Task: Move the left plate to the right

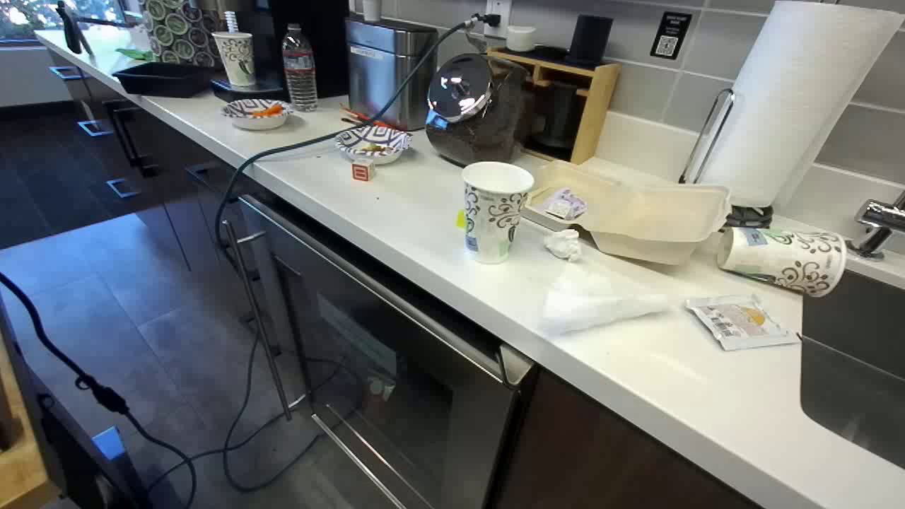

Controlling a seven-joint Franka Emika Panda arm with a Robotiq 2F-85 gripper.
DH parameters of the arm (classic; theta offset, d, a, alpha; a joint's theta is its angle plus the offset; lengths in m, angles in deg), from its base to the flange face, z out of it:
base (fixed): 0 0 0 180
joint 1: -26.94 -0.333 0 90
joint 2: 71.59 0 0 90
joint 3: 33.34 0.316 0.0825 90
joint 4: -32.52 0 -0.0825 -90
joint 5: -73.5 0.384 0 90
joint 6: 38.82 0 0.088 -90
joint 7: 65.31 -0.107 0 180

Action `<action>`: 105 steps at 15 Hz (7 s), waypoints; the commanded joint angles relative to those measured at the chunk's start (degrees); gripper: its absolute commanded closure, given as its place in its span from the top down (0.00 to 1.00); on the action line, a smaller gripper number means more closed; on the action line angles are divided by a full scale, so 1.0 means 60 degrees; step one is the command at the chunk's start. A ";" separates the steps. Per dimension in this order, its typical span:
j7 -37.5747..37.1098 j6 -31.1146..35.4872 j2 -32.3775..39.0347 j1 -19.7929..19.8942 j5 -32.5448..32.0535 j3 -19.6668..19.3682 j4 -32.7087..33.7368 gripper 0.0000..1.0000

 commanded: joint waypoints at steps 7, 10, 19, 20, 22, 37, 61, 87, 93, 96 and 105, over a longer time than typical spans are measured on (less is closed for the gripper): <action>0.0058 -0.0026 0.0031 0.0105 0.0050 0.0069 0.0028 1.00; -0.0196 0.0220 0.0277 0.0040 0.0283 0.0188 -0.0039 1.00; -0.0590 0.4705 0.3825 -0.1026 0.3171 0.1766 -0.0455 1.00; -0.0875 0.5056 0.4437 -0.0961 0.2947 0.1954 -0.0178 1.00; -0.0784 0.4985 0.3901 -0.0929 0.2875 0.1964 -0.0564 1.00; 0.0751 0.9173 0.8409 -0.0814 0.5417 0.2396 0.0928 1.00; 0.0534 0.8087 1.1022 0.0830 0.5439 0.3573 0.3038 0.00; 0.1087 0.7893 0.5720 0.3074 0.9787 -0.0305 -0.1369 0.01; 0.1222 0.8953 0.6380 0.2767 1.0143 -0.0163 -0.0893 0.01; 0.0883 1.0604 0.7625 0.2424 1.1028 0.0051 0.0030 0.01; -0.2004 1.0829 1.0234 0.2914 1.0272 -0.0493 0.1755 0.01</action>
